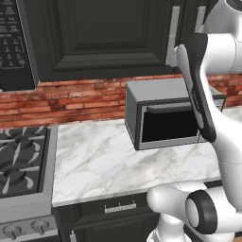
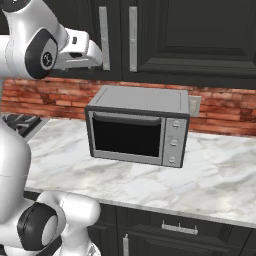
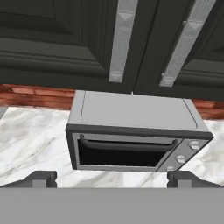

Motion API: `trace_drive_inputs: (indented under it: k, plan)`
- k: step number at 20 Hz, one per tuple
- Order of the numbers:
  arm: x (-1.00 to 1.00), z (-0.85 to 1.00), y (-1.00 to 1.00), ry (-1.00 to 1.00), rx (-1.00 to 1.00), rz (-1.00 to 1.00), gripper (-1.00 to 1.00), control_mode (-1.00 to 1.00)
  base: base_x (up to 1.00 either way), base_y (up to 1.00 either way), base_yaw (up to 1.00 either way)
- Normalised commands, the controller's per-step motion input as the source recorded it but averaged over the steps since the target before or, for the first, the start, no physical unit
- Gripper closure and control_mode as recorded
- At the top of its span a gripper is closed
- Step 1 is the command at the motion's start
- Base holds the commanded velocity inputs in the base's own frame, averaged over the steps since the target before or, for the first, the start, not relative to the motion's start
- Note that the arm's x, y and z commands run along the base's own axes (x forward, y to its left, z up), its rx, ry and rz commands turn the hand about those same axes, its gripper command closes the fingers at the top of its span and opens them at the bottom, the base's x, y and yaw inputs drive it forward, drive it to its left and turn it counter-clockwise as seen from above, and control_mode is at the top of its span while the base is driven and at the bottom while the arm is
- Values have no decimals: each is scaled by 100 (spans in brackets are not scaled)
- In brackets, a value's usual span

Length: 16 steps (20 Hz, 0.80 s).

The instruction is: Move the bowls from the cabinet to the plates on the dining table.

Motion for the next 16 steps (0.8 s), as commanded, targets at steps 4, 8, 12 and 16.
trace_drive_inputs:
  k: [4,8,12,16]
  plan:
    - [32,0,0,0,0,0,-100,-100,0,0,0]
    - [27,1,-3,0,4,0,-100,-100,0,0,0]
    - [16,5,-6,-2,2,0,-100,-100,0,0,0]
    - [27,0,-10,-1,0,0,-100,-100,0,0,0]
